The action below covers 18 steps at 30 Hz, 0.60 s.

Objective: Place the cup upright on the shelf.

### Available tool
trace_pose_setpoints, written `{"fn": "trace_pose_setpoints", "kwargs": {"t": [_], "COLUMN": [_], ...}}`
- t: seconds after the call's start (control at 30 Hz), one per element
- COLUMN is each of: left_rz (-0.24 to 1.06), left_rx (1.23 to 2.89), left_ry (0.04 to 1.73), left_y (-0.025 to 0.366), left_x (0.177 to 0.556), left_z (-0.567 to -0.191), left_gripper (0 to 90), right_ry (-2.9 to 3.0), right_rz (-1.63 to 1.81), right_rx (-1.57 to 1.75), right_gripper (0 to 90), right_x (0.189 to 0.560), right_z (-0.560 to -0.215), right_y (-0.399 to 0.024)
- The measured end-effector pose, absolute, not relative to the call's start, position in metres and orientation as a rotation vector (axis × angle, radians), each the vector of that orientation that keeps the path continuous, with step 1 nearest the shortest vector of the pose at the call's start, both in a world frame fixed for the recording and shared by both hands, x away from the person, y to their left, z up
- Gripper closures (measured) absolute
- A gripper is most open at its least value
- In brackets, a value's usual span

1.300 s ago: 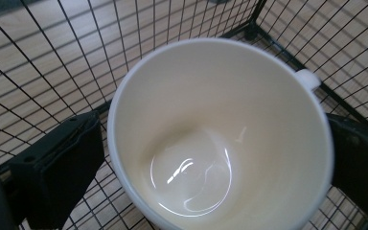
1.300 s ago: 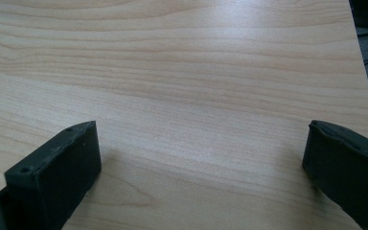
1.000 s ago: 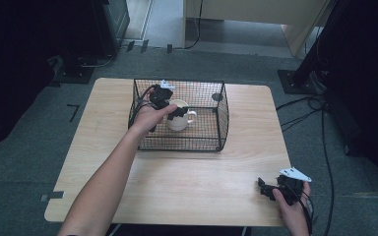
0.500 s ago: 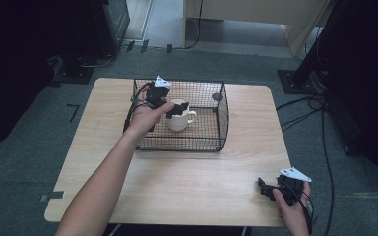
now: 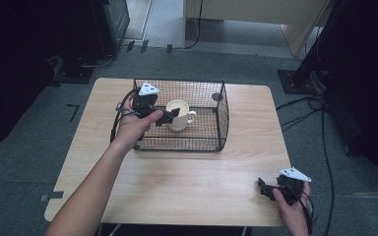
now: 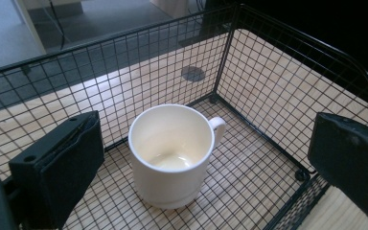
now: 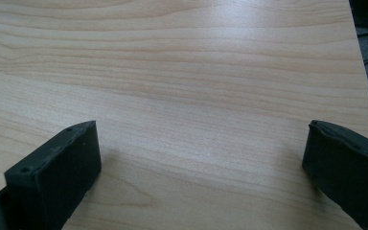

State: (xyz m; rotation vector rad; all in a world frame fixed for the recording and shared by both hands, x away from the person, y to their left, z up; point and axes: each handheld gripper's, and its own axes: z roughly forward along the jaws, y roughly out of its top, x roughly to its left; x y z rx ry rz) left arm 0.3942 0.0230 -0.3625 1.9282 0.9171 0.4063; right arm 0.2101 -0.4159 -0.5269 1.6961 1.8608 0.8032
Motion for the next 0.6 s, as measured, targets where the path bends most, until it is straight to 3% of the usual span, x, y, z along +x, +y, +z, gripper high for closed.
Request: {"fn": "trace_pose_setpoints", "kwargs": {"t": [0.6], "left_rz": [0.500], "left_rx": [1.918], "left_ry": [0.888], "left_y": [0.052], "left_x": [0.336], "left_z": [-0.372], "left_gripper": [0.0], "right_ry": [1.860], "right_rz": [0.805], "right_rx": [1.695], "right_gripper": [0.0], "right_x": [0.210], "right_z": [-0.527], "right_y": [-0.416]}}
